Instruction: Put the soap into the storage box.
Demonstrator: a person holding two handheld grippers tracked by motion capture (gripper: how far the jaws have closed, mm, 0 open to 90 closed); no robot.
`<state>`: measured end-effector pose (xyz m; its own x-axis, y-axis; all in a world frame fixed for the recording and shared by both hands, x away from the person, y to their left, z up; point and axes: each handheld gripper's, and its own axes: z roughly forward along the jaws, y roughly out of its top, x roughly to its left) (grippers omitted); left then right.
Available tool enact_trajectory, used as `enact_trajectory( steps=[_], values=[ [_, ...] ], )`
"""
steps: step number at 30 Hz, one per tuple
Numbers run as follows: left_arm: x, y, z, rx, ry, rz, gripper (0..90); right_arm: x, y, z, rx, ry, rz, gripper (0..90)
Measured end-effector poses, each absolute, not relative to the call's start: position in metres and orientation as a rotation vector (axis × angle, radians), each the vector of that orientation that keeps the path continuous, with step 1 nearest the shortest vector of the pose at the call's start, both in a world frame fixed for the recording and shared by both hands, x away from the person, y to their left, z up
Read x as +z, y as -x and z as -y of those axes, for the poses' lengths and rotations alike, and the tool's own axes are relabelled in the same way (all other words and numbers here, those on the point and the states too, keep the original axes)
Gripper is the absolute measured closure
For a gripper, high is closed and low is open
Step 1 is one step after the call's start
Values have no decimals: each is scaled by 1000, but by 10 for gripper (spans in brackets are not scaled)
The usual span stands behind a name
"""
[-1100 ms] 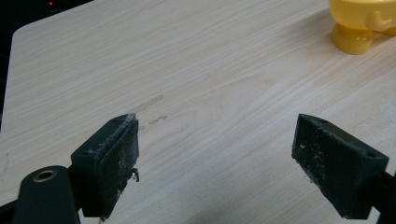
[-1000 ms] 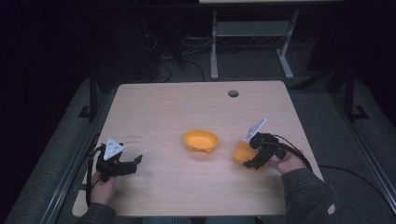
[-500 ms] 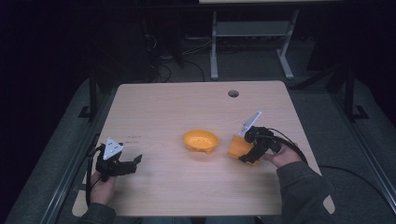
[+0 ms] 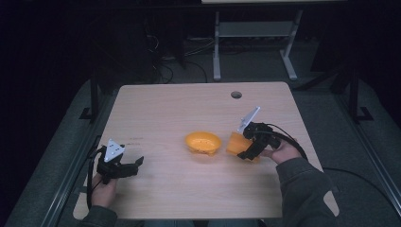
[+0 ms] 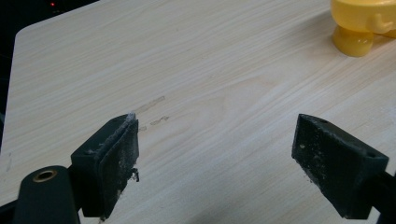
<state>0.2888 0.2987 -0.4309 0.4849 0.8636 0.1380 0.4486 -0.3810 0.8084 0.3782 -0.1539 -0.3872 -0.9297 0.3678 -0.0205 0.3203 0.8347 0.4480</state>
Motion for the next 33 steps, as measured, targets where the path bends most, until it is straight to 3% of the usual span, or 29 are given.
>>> enact_trajectory(
  steps=[33],
  values=[
    [-431,-289,-300,734,-2000,-1081,141,-362,-401,115,681,-430,-2924,204]
  ],
)
